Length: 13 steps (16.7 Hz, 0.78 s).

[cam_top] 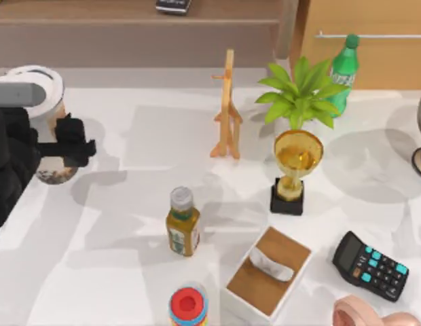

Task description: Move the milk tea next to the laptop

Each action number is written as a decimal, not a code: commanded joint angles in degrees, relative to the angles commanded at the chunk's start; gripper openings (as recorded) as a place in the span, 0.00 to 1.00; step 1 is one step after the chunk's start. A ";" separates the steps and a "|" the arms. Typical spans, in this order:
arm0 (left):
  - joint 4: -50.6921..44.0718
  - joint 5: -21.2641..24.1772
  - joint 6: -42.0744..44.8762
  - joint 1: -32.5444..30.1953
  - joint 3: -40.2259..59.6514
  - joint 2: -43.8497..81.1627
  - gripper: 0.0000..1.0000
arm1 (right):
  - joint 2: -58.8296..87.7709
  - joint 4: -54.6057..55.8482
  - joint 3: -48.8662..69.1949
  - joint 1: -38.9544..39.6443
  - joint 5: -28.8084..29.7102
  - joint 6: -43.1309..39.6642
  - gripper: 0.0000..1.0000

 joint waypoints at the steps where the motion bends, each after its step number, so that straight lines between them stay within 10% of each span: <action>1: -0.23 0.31 0.15 0.34 -0.50 -0.48 0.00 | 0.00 0.00 0.00 0.00 0.00 0.00 1.00; 13: 1.48 0.68 0.38 0.41 -0.90 -0.51 0.00 | 0.00 0.00 0.00 0.00 0.00 0.00 1.00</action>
